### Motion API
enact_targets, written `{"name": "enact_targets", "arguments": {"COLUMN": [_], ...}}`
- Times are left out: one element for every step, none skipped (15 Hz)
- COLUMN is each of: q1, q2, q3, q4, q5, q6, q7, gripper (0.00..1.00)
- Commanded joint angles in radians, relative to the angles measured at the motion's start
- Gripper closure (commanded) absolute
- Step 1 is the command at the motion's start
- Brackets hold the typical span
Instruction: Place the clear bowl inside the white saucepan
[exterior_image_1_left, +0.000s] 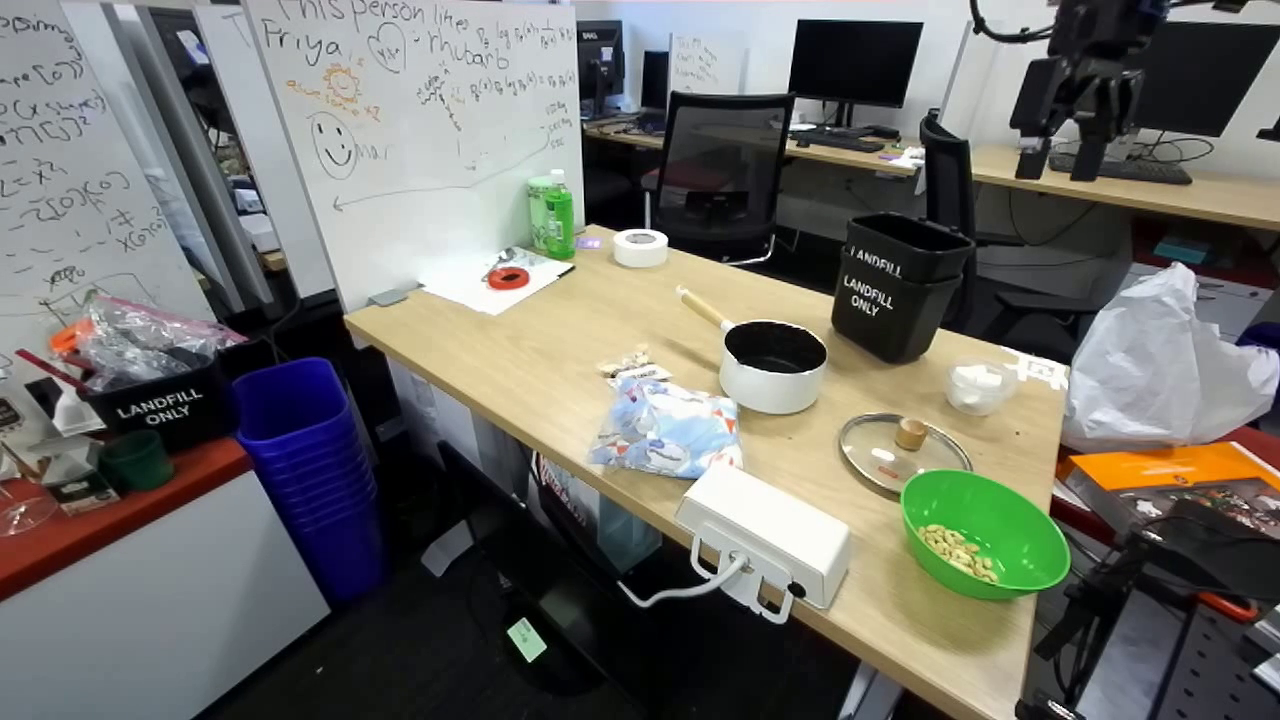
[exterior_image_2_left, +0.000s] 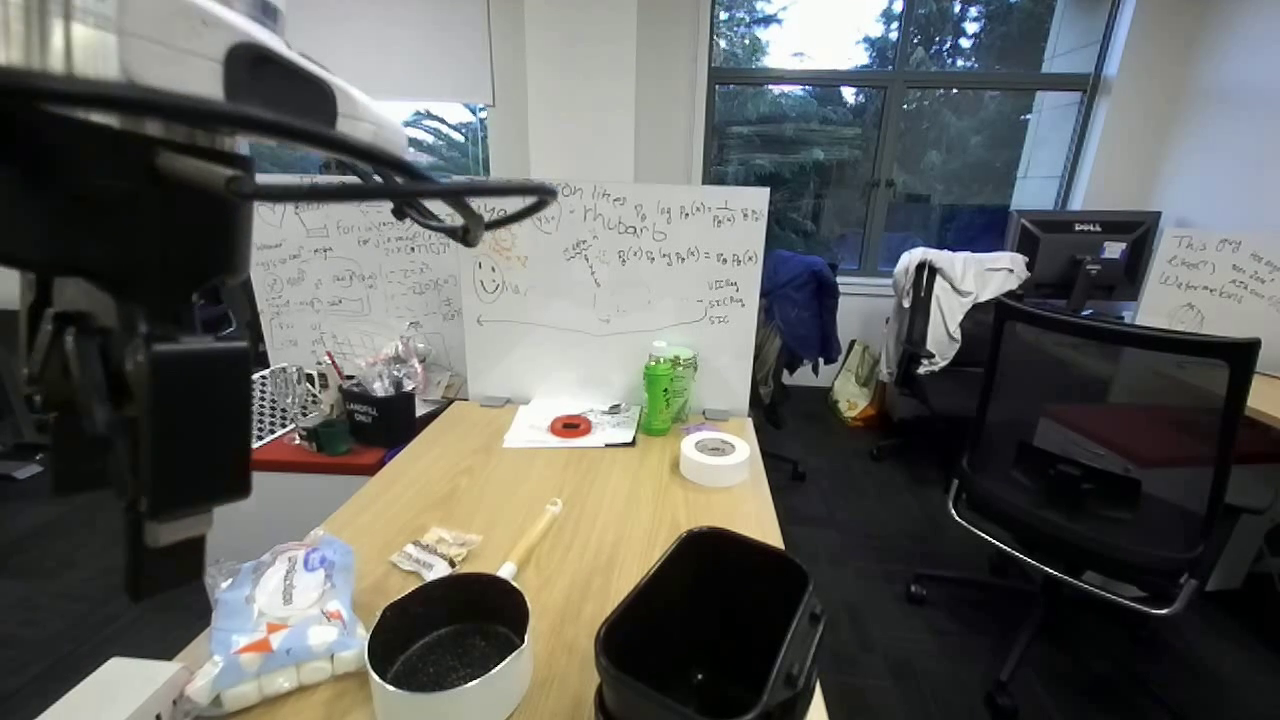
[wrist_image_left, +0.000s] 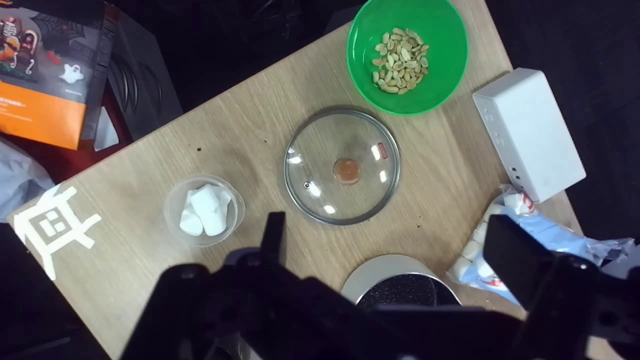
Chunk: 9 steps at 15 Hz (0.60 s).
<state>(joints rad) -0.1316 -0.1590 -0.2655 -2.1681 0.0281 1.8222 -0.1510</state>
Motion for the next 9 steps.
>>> {"name": "enact_targets", "arguments": {"q1": [-0.034,-0.040,-0.048,-0.056,-0.065,-0.073,-0.071,-0.077,-0.079], "q2": [0.093,0.123,0.162,0.197,0.228,0.255,0.226,0.249,0.259], "q3": [0.007,0.006,0.005,0.004,0.004,0.004,0.012,0.011,0.011], "q4": [-0.015,-0.019,-0.018,-0.014,-0.009,-0.005,-0.021,-0.019,-0.015], "q5": [0.059,0.069,0.079,0.094,0.105,0.108,0.083,0.087,0.089], "q6": [0.129,0.164,0.195,0.215,0.225,0.227,0.222,0.228,0.229], "q7": [0.056,0.065,0.080,0.093,0.101,0.102,0.085,0.088,0.090], "gripper": [0.00,0.00,0.00,0.00,0.00,0.00,0.00,0.00,0.00]}}
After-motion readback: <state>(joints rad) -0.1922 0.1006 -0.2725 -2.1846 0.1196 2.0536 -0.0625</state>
